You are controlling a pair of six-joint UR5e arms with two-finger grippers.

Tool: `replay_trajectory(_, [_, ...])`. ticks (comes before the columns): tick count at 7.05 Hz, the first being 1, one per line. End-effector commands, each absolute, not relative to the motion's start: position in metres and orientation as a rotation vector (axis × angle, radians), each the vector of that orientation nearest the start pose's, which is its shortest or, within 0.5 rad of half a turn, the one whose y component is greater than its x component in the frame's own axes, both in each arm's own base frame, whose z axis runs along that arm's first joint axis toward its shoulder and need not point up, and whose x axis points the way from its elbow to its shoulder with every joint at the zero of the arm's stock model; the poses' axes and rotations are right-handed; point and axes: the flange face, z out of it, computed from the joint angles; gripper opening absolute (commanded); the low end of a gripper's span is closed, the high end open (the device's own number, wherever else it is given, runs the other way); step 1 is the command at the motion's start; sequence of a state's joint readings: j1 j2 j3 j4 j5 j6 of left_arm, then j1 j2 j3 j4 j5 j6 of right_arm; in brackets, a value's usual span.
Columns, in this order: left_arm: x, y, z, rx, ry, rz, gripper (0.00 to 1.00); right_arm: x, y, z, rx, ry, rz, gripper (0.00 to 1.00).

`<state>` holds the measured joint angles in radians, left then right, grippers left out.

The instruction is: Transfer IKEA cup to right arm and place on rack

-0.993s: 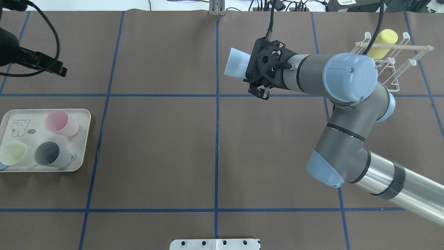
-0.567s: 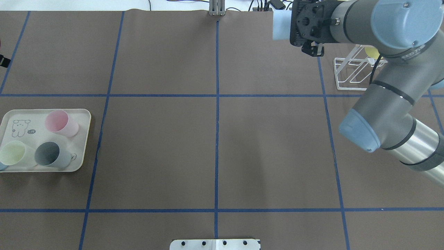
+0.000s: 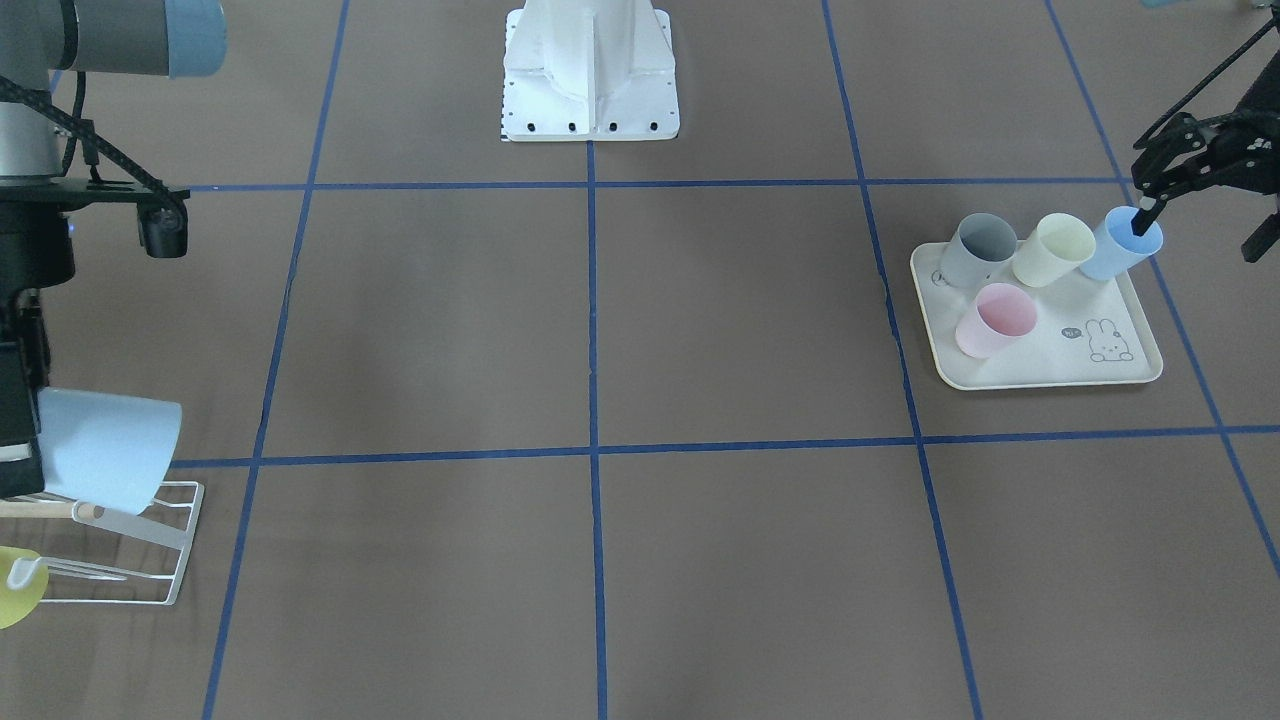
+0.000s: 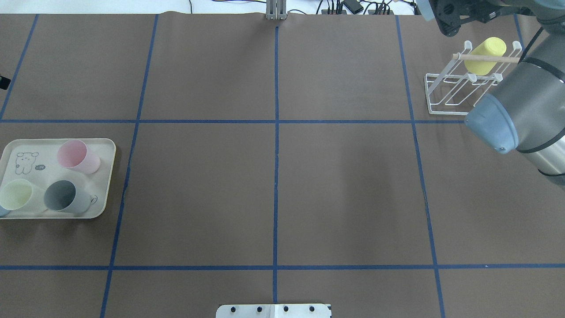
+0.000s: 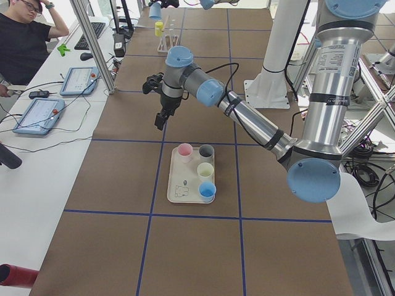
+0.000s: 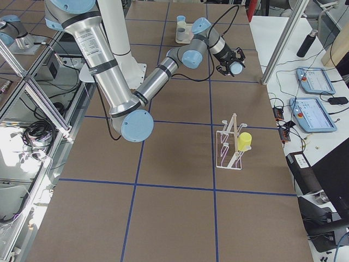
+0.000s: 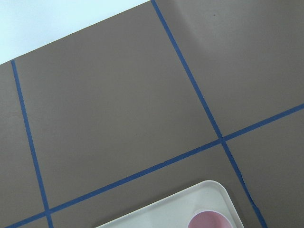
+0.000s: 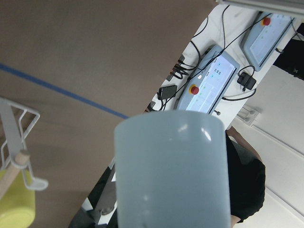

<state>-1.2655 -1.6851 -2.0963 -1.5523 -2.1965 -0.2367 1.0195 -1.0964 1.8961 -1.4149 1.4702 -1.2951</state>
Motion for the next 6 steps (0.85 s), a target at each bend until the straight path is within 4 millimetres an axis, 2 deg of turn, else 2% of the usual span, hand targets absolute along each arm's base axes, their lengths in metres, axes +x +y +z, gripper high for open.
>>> replay_trajectory(1, [0.076, -0.49, 0.369, 0.399, 0.74, 0.261, 1.0, -0.193, -0.61, 0.266, 0.803, 0.662, -1.848, 0.13])
replay_trajectory(2, [0.075, -0.489, 0.373, 0.393, 0.739, 0.258, 1.0, -0.187, -0.617, 0.289, 0.653, 0.813, -1.942, 0.15])
replay_trajectory(3, [0.075, -0.489, 0.372, 0.393, 0.74, 0.258, 1.0, -0.184, -0.621, 0.309, 0.573, 0.861, -1.958, 0.16])
replay_trajectory(5, [0.076, -0.489, 0.373, 0.388, 0.741, 0.254, 1.0, -0.199, -0.641, 0.345, 0.595, 0.85, -1.949, 0.23])
replay_trajectory(6, [0.076, -0.489, 0.374, 0.386, 0.741, 0.252, 1.0, -0.203, -0.646, 0.359, 0.616, 0.826, -1.946, 0.23])
